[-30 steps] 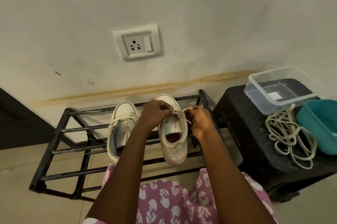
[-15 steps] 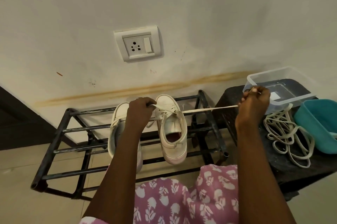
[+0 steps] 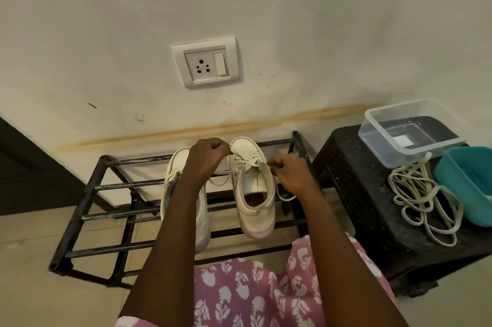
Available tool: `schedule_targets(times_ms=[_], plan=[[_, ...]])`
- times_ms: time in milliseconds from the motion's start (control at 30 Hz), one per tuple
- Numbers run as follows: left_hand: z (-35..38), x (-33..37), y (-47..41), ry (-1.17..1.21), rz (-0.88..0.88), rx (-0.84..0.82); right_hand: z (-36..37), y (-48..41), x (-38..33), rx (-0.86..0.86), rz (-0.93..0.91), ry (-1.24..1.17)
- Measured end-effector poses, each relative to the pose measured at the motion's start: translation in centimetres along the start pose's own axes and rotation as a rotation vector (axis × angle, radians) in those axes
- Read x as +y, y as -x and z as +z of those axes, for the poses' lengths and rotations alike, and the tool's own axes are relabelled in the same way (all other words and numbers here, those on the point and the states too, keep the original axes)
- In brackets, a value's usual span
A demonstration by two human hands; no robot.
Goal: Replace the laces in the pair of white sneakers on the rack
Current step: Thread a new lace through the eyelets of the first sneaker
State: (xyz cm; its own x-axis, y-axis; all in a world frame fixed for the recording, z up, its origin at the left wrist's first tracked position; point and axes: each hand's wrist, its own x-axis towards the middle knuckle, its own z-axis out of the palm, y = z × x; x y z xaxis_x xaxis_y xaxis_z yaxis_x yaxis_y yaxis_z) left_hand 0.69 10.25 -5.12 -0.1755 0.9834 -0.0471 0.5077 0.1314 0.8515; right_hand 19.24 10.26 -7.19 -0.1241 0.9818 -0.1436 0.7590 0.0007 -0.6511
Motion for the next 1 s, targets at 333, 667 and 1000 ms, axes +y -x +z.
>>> schedule_targets(times_ms=[333, 667, 1000], plan=[[-0.4, -0.3, 0.4, 0.006, 0.075, 0.006, -2.8, 0.1, 2.2, 0.255, 0.313, -0.02], [-0.7, -1.3, -0.5, -0.178, 0.148, 0.219, -4.2, 1.5, 3.6, 0.794, 0.59, 0.087], [0.4, -1.3, -0.8, -0.166, 0.163, 0.178, -2.3, 0.5, 1.7, 0.211, 0.266, -0.069]])
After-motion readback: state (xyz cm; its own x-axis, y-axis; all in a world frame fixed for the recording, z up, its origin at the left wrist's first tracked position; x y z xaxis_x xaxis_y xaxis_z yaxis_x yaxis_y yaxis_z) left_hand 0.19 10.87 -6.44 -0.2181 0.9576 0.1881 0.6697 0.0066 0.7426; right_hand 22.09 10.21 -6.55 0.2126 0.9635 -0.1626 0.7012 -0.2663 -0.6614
